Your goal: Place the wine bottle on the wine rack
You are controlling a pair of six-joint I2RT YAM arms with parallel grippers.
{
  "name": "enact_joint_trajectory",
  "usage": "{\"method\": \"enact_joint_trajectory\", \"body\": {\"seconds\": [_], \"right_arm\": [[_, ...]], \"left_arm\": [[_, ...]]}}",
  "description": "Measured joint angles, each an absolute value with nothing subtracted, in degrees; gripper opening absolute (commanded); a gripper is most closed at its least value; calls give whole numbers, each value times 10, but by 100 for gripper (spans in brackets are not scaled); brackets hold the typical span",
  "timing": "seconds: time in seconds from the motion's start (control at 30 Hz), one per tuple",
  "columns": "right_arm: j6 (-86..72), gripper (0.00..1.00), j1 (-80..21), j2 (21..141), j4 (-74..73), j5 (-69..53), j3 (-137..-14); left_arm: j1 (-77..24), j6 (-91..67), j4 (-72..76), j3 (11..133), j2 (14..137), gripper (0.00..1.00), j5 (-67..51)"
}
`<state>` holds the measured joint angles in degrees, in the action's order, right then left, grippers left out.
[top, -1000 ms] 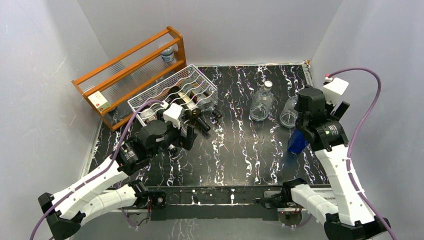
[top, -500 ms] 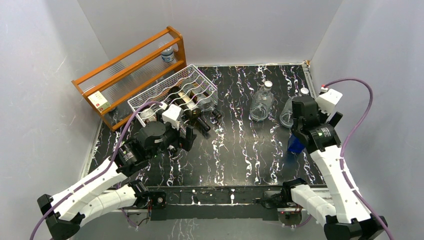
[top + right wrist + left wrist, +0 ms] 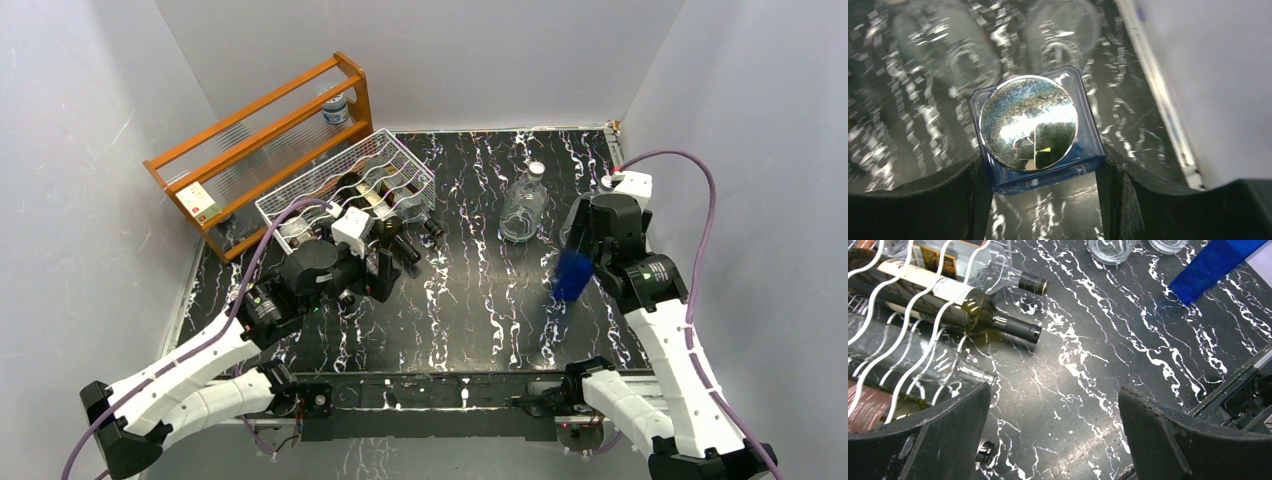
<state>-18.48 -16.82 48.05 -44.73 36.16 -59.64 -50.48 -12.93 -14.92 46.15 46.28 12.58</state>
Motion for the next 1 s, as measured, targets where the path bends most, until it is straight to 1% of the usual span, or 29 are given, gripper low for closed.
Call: {"method": "enact_joint_trajectory", "body": {"seconds": [0.23, 0.47, 0.77, 1.0], "right_arm": [[-157, 43, -169, 481, -444, 130, -616], [-147, 43, -170, 493, -420, -23, -616], [-174, 43, -170, 511, -375, -110, -616], [-226, 43, -170, 511, -359, -137, -623]], "left_arm": [[-505, -135, -99, 443, 501, 98, 88], [-505, -114, 4, 409, 528, 97, 36], [-505, -57, 138, 397, 638, 94, -40], [-509, -24, 217, 405, 708, 96, -72]]}}
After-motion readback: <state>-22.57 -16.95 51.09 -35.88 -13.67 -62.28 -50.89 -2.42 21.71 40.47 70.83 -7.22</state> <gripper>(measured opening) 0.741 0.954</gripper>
